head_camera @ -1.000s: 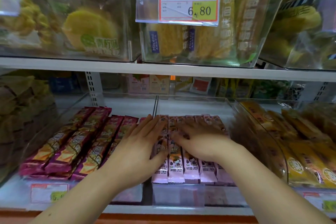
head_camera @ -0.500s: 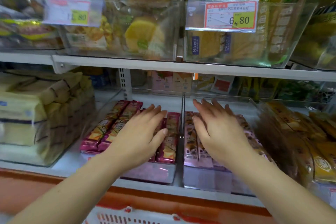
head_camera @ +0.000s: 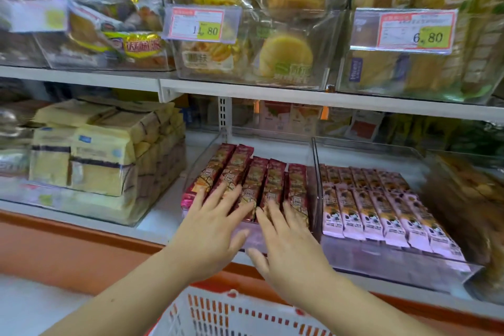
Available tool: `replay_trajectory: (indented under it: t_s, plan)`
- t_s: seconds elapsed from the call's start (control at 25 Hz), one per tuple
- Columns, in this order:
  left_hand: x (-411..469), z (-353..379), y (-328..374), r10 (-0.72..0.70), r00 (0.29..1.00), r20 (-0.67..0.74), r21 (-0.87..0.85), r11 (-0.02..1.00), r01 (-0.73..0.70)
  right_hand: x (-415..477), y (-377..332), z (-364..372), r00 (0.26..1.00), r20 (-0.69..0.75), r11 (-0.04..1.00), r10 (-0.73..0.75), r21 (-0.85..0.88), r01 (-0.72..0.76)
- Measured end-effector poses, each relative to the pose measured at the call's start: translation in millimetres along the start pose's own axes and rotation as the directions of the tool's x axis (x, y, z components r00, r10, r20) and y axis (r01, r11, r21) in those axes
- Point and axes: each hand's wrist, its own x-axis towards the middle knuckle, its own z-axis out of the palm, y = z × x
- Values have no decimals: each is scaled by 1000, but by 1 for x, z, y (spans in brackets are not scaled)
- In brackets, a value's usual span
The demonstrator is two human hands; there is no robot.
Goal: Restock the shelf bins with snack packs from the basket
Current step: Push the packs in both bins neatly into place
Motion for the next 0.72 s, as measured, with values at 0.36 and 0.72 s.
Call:
replay_trajectory:
  t_s: [0.36, 0.72]
  plan:
    - [4, -3, 4, -4, 995, 97, 74, 997, -3, 2, 10, -4, 994, 101, 992, -46, 121, 34]
    - [17, -14, 35, 81, 985, -152, -179, 978, -108, -38, 55, -26, 948, -305, 976, 95, 217, -28]
